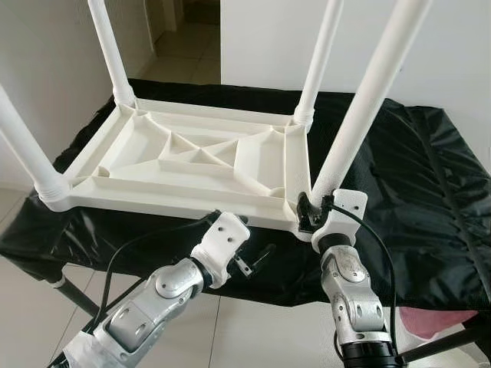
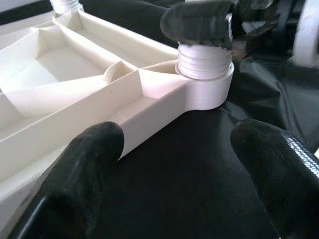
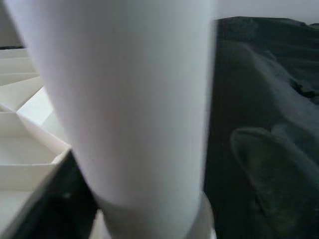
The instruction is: Building children table
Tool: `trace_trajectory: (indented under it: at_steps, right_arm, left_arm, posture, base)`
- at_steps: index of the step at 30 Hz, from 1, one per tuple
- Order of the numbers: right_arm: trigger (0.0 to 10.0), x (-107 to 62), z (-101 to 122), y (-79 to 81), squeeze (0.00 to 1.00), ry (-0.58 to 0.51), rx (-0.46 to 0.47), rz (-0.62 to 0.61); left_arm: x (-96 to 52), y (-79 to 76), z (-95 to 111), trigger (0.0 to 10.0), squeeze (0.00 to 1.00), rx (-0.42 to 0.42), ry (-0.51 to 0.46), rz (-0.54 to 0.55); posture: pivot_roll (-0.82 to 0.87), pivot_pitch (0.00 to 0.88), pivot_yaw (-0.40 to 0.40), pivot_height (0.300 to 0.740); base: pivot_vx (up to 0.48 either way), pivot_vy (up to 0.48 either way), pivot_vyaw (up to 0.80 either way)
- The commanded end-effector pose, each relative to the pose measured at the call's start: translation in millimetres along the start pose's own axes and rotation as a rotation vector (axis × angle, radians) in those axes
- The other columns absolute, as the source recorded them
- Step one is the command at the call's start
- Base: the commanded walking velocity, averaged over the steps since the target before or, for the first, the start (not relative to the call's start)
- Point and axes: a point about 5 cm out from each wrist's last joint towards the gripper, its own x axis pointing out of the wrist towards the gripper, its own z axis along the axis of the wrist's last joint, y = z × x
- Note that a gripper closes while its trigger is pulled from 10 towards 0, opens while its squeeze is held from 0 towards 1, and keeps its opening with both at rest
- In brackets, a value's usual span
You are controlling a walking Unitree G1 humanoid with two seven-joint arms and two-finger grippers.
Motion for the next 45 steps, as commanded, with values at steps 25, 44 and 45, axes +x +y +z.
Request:
trace_trajectory:
  at_steps: [25, 44, 45]
  right_arm:
    - [10.0, 8.5, 1, -27.1, 0.00, -0.009, -0.128, 0.559]
    - [0.0, 27.1, -10, -25.5, 0.00, 0.066, -0.251, 0.785]
    - [0.0, 27.1, -11, -26.6, 0.00, 0.070, -0.249, 0.781]
  left_arm:
    - [-0.4, 8.9, 5, 10.0, 0.00, 0.037, -0.011, -0.100]
    - [-0.3, 9.4, 8, 10.0, 0.00, 0.056, -0.013, -0.117]
    - [-0.8, 9.4, 8, 10.0, 0.00, 0.056, -0.012, -0.116]
  posture:
    - [-0.04, 0.065, -0.005, 0.740]
    - [-0.01, 0.062, -0.003, 0.740]
    - [-0.01, 0.063, -0.003, 0.740]
  base:
    - [0.000, 0.000, 0.00]
    - [0.000, 0.000, 0.00]
    - [0.000, 0.000, 0.00]
